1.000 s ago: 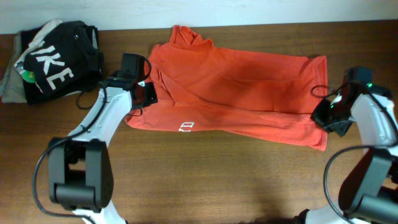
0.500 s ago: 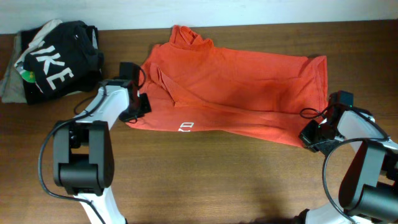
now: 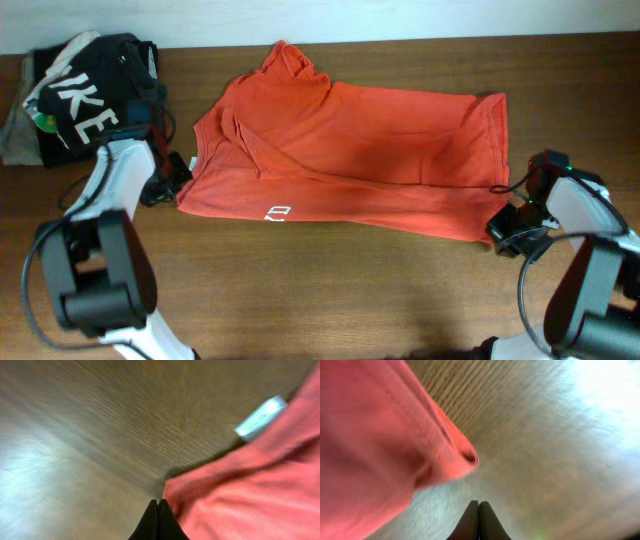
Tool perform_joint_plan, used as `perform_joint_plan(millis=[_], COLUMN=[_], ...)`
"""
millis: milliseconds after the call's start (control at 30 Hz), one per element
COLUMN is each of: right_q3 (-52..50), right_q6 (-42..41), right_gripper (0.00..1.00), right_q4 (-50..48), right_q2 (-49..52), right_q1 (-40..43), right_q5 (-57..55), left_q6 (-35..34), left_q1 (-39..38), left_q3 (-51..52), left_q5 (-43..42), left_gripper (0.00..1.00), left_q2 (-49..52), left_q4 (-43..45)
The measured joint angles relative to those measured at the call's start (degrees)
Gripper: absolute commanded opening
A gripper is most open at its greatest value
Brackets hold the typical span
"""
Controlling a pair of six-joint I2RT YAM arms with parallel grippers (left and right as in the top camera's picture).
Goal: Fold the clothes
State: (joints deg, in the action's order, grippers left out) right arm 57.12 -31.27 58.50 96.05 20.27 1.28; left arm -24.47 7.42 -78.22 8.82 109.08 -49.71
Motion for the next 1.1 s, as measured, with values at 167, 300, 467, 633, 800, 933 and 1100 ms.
perform_joint_plan(millis=[167,300,467,633,800,933,1100], right_q3=[0.55,0.76,0.94,0.94,0.94,0.94,0.94], right_q6=[0.0,1.75,4.57,4.96,4.96,4.94,4.96], right_gripper=[0.04,0.26,0.72,0.72,0.72,0.72,0.72], right_q4=[2.67,-1.53,-1.95,-2.38,-2.6,-2.62,-3.04], right_q2=[-12.07,-18.58,-17.66,-17.11,-17.07,-17.07,-17.07], right_q1=[0.0,0.0,-1.79,-5.75,-5.75,-5.75,-5.75], right_q5=[0.07,6.84,13.66,14.14,14.14,14.14,14.29], left_q6=[-0.9,-1.05,-1.33,-2.8,-4.31,-4.92,-5.18], left_q1=[-0.11,-0.15,-6.86,-15.54,-16.0,-16.0,-16.0], left_q3=[-0.02,-0.02,-0.02,0.0,0.0,0.0,0.0], left_q5=[0.22,-4.74,-13.94,-21.46,-23.52,-23.65,-23.65], left_gripper=[0.01,0.03,0.85,0.85,0.68,0.37,0.13], left_q2=[-12.85,-15.98,-10.14,2.69,5.2,7.65,7.82], left_q4=[-1.33,0.9,4.98,13.0,16.59,16.59,16.59])
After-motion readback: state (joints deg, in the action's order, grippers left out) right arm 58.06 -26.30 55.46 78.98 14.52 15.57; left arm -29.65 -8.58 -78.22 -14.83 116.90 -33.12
